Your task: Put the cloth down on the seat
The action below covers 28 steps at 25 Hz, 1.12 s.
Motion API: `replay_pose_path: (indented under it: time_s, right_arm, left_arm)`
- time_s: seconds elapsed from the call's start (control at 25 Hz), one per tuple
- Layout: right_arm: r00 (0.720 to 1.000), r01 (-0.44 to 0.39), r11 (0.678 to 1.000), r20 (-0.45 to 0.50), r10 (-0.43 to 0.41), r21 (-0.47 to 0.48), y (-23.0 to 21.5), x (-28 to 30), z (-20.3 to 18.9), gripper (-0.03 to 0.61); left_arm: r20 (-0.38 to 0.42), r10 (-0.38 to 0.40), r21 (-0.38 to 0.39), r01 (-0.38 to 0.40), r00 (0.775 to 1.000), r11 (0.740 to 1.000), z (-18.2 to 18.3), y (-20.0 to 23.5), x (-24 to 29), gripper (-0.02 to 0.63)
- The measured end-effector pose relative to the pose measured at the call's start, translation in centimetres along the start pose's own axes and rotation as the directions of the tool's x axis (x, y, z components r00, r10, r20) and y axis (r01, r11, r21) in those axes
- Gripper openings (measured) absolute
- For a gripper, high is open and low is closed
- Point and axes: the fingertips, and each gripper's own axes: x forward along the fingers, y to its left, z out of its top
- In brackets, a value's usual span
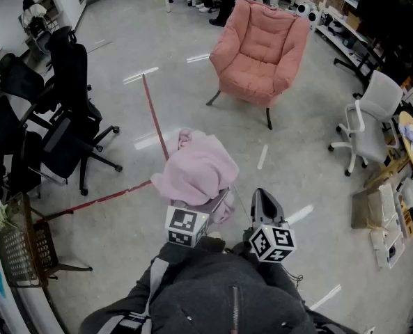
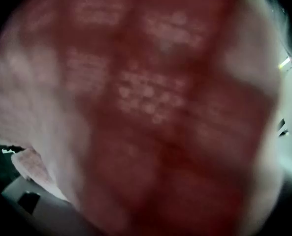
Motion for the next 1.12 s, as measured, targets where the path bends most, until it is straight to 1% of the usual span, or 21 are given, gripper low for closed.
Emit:
replay_pose_path:
  time_s: [0.28, 0.4, 0.56, 0.68, 0.8, 1.12]
  right_arm:
    - [1.0, 0.008, 1.0, -0.007, -0.008, 0.013, 0.5, -1.1, -1.2, 0.009]
    - [1.0, 0.019, 0.999, -0.015, -0.019, 0.027, 0.0, -1.2, -1.0, 0.011]
    - [0.999, 0.029, 0.999, -0.028, -0.029, 0.033, -0.9, -0.8, -0.7, 0.011]
    - [0.999, 0.026, 0.999, -0.042, -0.024, 0.036, -1.3, 0.3, -0.8, 0.011]
    - [0.999, 0.022, 0.999, -0.048, -0.021, 0.036, -1.4, 2.1, -0.6, 0.011]
    - [0.999, 0.032, 0.999, -0.044, -0.03, 0.044, -4.0, 7.5, 2.0, 0.011]
  left_arm:
    - [-0.022, -0.017, -0.021, 0.017, 1.0, 1.0, -1.1, -0.5, -0.5, 0.47]
    - [-0.041, -0.029, -0.038, 0.028, 0.999, 0.999, -1.5, -0.9, 0.0, 0.471]
    - [-0.043, -0.039, -0.046, 0.037, 0.998, 0.998, -1.2, -1.6, 0.7, 0.47]
    - [-0.046, -0.043, -0.048, 0.041, 0.998, 0.998, -1.2, -1.5, 1.4, 0.471]
    - [-0.055, -0.036, -0.046, 0.033, 0.998, 0.998, -1.2, -0.5, 2.6, 0.47]
    - [-0.062, -0.028, -0.045, 0.026, 0.998, 0.999, 0.4, 1.9, 7.8, 0.469]
